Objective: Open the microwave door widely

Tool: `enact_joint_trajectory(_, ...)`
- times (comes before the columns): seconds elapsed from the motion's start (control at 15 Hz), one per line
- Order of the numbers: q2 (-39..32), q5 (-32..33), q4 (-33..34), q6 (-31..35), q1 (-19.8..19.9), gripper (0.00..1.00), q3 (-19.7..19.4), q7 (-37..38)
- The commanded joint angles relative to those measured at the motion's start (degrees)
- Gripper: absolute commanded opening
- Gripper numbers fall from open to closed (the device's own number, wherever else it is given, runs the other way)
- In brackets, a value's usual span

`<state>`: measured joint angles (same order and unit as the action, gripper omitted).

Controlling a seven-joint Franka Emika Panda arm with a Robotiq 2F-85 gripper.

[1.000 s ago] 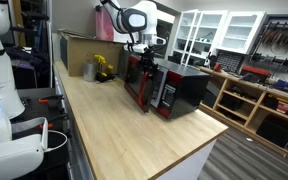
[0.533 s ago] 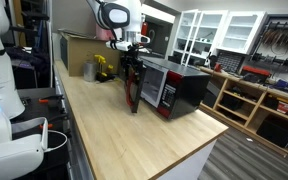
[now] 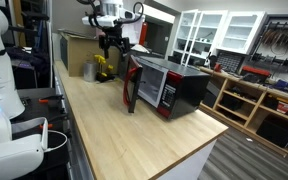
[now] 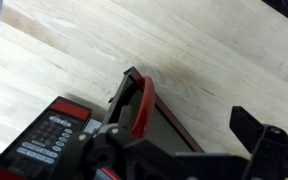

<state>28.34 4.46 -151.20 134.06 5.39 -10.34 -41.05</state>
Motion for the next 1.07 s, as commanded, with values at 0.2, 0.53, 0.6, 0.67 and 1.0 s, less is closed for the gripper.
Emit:
enact_joint_trajectory(0.2, 3.27, 0.36, 6.32, -1.79, -1.63, 1.0, -5.78, -6.51)
enact_joint_trajectory(0.53, -9.03, -2.93, 14.8, 5.98, -3.64, 1.0, -7.09, -3.05)
enact_joint_trajectory(0.6, -12.11, -3.84, 16.85, 7.28, -3.85, 1.0, -6.6, -1.64)
enact_joint_trajectory(0.67, -15.73, -5.0, 19.61, 7.95, -4.31, 1.0, -6.0, -0.07)
enact_joint_trajectory(1.0, -31.95, -7.88, 35.56, 4.25, -4.22, 1.0, 0.05, 12.25)
